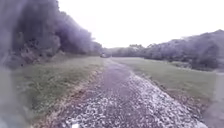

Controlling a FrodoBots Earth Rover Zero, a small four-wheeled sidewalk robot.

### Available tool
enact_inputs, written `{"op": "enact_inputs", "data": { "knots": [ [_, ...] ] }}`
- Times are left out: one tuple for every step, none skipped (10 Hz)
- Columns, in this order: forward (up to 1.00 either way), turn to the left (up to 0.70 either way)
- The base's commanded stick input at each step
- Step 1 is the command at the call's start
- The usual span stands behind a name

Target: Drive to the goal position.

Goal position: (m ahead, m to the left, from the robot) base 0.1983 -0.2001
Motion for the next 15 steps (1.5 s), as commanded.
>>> {"op": "enact_inputs", "data": {
  "knots": [
    [0.70, 0.00],
    [0.70, 0.00],
    [0.70, 0.00],
    [0.70, 0.00],
    [0.70, 0.00],
    [0.70, 0.00],
    [0.70, 0.00],
    [0.70, 0.00],
    [0.70, 0.00],
    [0.70, 0.00],
    [0.70, 0.00],
    [0.70, 0.00],
    [0.70, 0.00],
    [0.70, 0.00],
    [0.70, 0.00]
  ]
}}
